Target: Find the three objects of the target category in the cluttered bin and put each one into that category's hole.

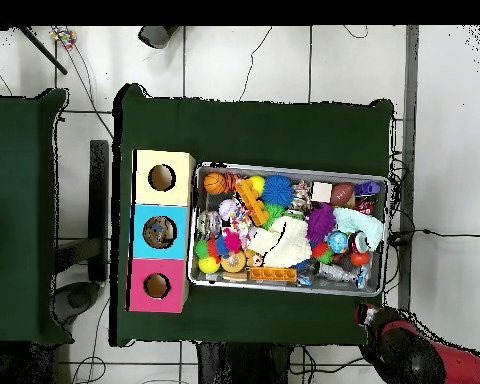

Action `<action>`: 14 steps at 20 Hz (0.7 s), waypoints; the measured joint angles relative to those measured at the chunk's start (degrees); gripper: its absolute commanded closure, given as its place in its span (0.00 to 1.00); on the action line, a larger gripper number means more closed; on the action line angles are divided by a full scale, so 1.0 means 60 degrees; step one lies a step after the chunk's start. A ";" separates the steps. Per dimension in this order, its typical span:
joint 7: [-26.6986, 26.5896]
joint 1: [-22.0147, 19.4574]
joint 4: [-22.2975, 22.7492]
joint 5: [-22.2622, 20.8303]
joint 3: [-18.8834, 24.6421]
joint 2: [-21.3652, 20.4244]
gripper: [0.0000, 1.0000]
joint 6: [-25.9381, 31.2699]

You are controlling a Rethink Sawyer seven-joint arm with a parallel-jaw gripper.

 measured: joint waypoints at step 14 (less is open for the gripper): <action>0.0000 0.0553 -0.0514 0.0325 0.0003 0.0137 0.00 0.0494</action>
